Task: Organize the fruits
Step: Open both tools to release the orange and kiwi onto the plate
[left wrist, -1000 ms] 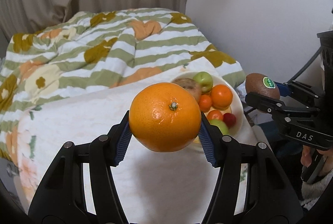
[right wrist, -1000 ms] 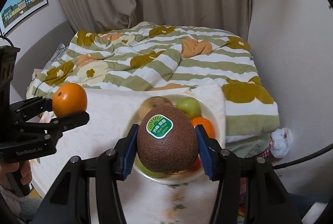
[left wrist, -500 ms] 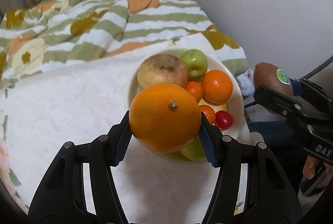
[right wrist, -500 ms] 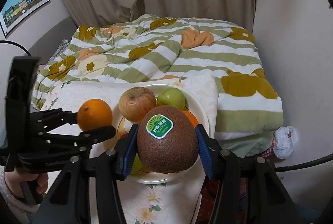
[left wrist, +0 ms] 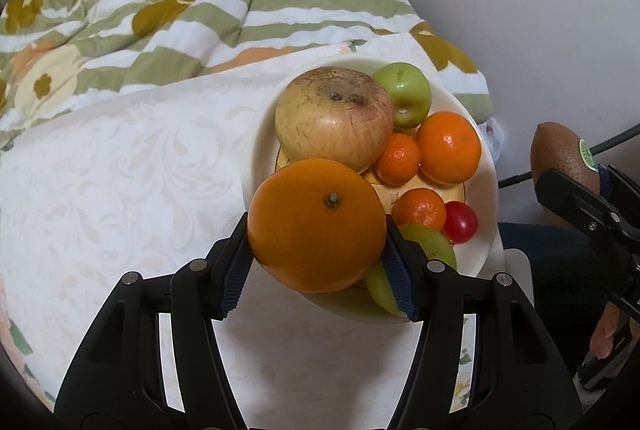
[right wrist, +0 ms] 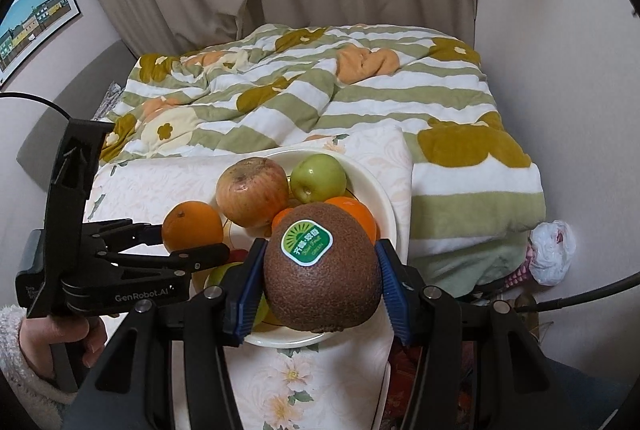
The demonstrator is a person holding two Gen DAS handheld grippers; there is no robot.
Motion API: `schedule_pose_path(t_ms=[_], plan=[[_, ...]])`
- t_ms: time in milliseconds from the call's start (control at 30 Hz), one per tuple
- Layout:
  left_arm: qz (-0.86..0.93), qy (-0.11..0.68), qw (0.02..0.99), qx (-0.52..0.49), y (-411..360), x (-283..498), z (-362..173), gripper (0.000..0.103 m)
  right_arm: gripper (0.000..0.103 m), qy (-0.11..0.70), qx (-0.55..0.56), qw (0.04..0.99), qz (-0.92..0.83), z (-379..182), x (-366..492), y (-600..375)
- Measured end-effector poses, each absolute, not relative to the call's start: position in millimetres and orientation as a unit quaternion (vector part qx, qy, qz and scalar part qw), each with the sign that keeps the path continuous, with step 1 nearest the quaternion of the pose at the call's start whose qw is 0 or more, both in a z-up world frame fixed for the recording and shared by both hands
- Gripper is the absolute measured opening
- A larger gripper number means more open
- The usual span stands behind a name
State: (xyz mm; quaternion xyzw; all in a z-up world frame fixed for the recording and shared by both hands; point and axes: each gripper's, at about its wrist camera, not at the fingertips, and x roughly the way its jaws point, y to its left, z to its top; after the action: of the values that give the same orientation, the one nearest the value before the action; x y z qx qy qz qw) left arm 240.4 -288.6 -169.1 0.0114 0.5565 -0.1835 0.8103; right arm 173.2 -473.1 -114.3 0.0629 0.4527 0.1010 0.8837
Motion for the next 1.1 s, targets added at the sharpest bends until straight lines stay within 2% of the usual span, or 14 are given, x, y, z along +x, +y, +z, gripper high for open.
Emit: schedule_pose_path(t_ms=[67, 133, 167, 200, 300, 667, 1100], plan=[[-0.183, 0.555, 0.811, 0.020, -288.8, 239.8, -168.6, 0.068, 0.050, 0.452, 0.061, 0.884, 0.101, -113.4, 172.8, -472.3], [-0.194, 0.549, 0.813, 0.016, -286.8, 240.1, -163.6, 0.080, 0.049, 0.449, 0.059, 0.886, 0.099, -110.9, 172.5, -470.7], [-0.194, 0.540, 0.819, 0.016, -285.2, 238.7, -158.0, 0.096, 0.050, 0.448, 0.059, 0.887, 0.099, -109.7, 172.0, -470.3], [-0.195, 0.530, 0.825, 0.015, -282.9, 236.5, -151.7, 0.103, 0.049, 0.447, 0.059, 0.887, 0.098, -108.9, 171.7, -469.7], [-0.200, 0.503, 0.841, 0.008, -275.9, 232.9, -132.8, 0.103, 0.049, 0.443, 0.059, 0.889, 0.098, -105.8, 170.5, -467.7], [-0.157, 0.483, 0.861, 0.024, -244.0, 212.8, -103.5, 0.103, 0.049, 0.436, 0.041, 0.889, 0.133, -96.8, 174.3, -449.6], [-0.081, 0.486, 0.870, 0.009, -198.9, 168.6, -105.1, 0.103, 0.050, 0.483, 0.022, 0.851, 0.204, -131.8, 210.2, -427.7]])
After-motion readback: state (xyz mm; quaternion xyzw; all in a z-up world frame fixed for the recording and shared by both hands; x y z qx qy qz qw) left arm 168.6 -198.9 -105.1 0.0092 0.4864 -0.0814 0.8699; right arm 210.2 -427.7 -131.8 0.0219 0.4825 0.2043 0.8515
